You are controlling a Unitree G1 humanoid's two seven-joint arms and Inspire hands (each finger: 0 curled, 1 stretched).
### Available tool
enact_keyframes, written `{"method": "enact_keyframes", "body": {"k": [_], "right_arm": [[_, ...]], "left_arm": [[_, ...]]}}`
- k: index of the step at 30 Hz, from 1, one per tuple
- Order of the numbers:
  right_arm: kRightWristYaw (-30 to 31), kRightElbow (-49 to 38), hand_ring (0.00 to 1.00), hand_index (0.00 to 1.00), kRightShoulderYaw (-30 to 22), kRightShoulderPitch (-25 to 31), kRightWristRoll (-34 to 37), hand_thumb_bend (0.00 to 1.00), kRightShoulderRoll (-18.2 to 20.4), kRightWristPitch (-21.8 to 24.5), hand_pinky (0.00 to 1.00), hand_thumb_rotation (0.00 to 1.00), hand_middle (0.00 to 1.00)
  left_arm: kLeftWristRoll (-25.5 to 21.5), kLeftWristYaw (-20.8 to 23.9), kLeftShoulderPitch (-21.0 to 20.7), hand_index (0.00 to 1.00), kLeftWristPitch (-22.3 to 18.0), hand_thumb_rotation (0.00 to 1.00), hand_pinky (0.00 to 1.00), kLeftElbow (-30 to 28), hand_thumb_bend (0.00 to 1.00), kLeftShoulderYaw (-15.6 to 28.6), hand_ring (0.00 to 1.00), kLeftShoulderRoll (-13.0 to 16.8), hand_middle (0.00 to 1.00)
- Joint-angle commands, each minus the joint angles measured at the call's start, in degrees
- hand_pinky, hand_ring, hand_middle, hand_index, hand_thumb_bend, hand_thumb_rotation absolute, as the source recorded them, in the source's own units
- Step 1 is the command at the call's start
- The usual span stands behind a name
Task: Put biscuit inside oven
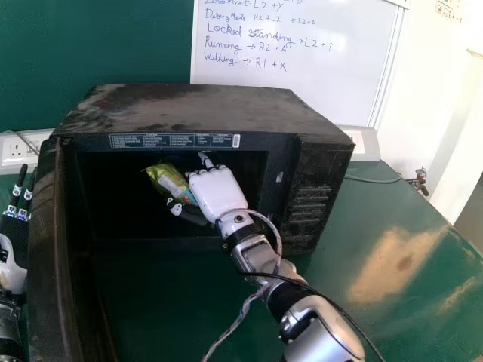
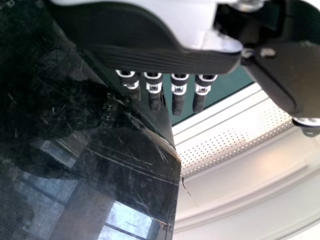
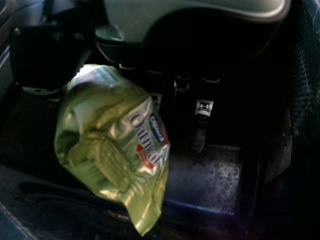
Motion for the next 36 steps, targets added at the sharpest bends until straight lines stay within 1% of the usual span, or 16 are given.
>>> {"method": "enact_keyframes", "body": {"k": [1, 2, 4, 5, 7, 11, 15, 19, 21, 28, 31, 36], "right_arm": [[0.33, 0.15, 0.62, 0.5, 0.1, -0.95, 0.7, 0.53, 0.69, 1.75, 0.55, 0.0, 0.49], [0.63, 0.14, 0.65, 0.61, 0.17, -0.92, 0.77, 0.65, 0.8, 2.37, 0.58, 0.03, 0.61], [0.66, 0.09, 0.71, 0.75, 0.56, -0.87, 0.61, 0.84, 0.93, 3.5, 0.61, 0.22, 0.76], [0.53, 0.03, 0.73, 0.79, 0.63, -0.81, 0.69, 0.89, 0.95, 3.71, 0.63, 0.26, 0.8], [0.36, -0.16, 0.79, 0.84, 0.55, -0.62, 1.07, 0.98, 0.89, 3.46, 0.67, 0.3, 0.86], [1.02, -0.39, 0.87, 0.9, 0.8, -0.6, 1.13, 1.0, 0.85, 3.73, 0.74, 0.34, 0.92], [2.43, -0.63, 0.89, 0.92, 0.9, -0.74, 1.25, 1.0, 0.93, 4.13, 0.77, 0.35, 0.94], [3.0, -0.99, 0.9, 0.93, 0.94, -0.67, 1.3, 1.0, 0.97, 4.27, 0.78, 0.35, 0.95], [3.22, -1.28, 0.91, 0.92, 0.86, -0.6, 1.51, 1.0, 0.92, 3.98, 0.78, 0.34, 0.95], [2.86, -2.2, 0.9, 0.92, 1.16, -0.32, 1.7, 1.0, 0.8, 4.33, 0.77, 0.36, 0.94], [2.34, -3.2, 0.9, 0.92, 0.67, 0.24, 2.3, 1.0, 0.37, 3.39, 0.78, 0.35, 0.94], [1.59, -6.74, 0.89, 0.91, -0.08, 2.51, 3.18, 1.0, -1.5, 1.42, 0.8, 0.37, 0.93]], "left_arm": [[0.1, 0.51, 3.83, 1.0, 1.54, 1.0, 0.0, 2.64, 0.0, 0.2, 0.27, -3.34, 0.74], [0.05, 0.91, 3.9, 0.99, 1.82, 1.0, 0.0, 2.48, 0.0, 0.22, 0.28, -3.4, 0.73], [0.07, 0.45, 3.91, 1.0, 1.79, 1.0, 0.0, 2.46, 0.0, 0.18, 0.28, -3.41, 0.73], [0.09, -0.02, 3.84, 1.0, 1.89, 1.0, 0.0, 2.67, 0.0, 0.13, 0.28, -3.28, 0.74], [0.05, -0.18, 3.78, 1.0, 2.0, 1.0, 0.0, 2.74, 0.0, 0.16, 0.28, -3.25, 0.75], [0.1, 0.14, 3.86, 1.0, 1.4, 1.0, 0.0, 2.23, 0.0, 0.2, 0.27, -3.64, 0.74], [0.21, 0.27, 3.78, 1.0, 1.37, 1.0, 0.0, 2.56, 0.0, 0.17, 0.28, -3.56, 0.73], [0.32, 0.7, 3.78, 1.0, 0.89, 1.0, 0.0, 2.55, 0.0, 0.21, 0.28, -3.7, 0.73], [0.32, -0.04, 3.66, 1.0, 0.59, 1.0, 0.0, 2.8, 0.0, 0.17, 0.27, -3.63, 0.74], [0.13, 0.02, 3.55, 1.0, 1.31, 1.0, 0.0, 2.83, 0.0, 0.13, 0.29, -3.63, 0.73], [0.09, 0.34, 3.58, 0.98, 1.69, 1.0, 0.0, 2.87, 0.0, 0.15, 0.31, -3.59, 0.71], [0.2, 0.14, 3.63, 1.0, 1.3, 1.0, 0.0, 2.69, 0.0, 0.12, 0.31, -3.73, 0.73]]}}
